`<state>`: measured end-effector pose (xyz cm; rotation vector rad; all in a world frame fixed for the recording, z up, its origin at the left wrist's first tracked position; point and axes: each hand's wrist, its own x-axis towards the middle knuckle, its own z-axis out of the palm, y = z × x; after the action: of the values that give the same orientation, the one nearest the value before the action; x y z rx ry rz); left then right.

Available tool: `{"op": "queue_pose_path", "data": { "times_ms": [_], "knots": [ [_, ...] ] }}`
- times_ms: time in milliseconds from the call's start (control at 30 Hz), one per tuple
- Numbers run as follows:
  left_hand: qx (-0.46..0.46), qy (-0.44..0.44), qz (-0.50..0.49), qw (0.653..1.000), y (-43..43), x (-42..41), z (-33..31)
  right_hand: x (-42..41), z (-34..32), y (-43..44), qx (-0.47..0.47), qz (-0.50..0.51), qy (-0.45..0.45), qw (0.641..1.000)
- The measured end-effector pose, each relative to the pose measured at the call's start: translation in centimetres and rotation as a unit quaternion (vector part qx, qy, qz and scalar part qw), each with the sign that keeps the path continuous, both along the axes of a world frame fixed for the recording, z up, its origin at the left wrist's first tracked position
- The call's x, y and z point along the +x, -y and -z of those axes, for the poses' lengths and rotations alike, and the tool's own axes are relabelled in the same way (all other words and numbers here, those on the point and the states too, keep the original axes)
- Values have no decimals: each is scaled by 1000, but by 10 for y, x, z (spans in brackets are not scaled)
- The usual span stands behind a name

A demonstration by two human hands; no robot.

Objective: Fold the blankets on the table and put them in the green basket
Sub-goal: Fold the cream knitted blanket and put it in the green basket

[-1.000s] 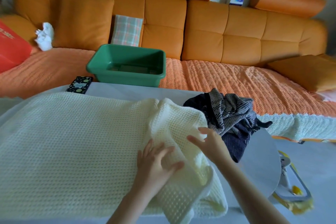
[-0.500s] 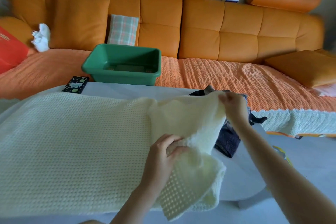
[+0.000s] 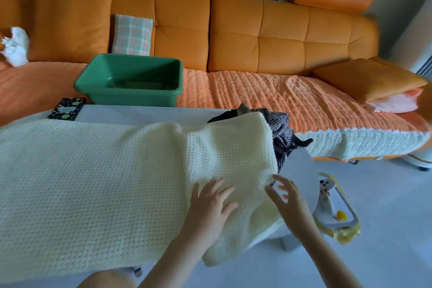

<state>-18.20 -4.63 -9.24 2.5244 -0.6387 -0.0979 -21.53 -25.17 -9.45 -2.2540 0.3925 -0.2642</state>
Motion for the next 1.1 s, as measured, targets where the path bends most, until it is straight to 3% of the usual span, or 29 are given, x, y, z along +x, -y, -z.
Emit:
{"op": "queue_pose_path", "data": {
  "times_ms": [100, 233, 433, 567, 633, 700, 833, 1000, 1100],
  "knots": [
    [42, -45, 12, 998, 3, -2, 4, -26, 26, 0, 27, 0, -61, 998],
    [45, -42, 7, 998, 10, -9, 8, -31, 22, 2, 67, 34, -6, 997],
    [9, 20, 3, 1000, 17, -15, 9, -73, 10, 48, 87, 177, 91, 976],
    [28, -4, 36, 999, 29, -20, 12, -99, 47, 61, 85, 169, -59, 980],
    [25, -35, 70, 997, 33, -20, 16, -95, 50, 60, 44, 171, -62, 982],
    [-20, -44, 89, 995, 31, -19, 18, -78, 35, 53, 2, 159, -8, 987],
    [-133, -43, 52, 989, 20, -17, 15, -29, 5, 23, -78, 88, 49, 992],
    [-137, -23, 16, 990, 8, -16, 19, 21, 19, -3, -214, 26, -38, 976],
    [-140, -38, 7, 989, 1, -16, 20, 26, 36, -1, -221, 43, -33, 974]
  ]
}}
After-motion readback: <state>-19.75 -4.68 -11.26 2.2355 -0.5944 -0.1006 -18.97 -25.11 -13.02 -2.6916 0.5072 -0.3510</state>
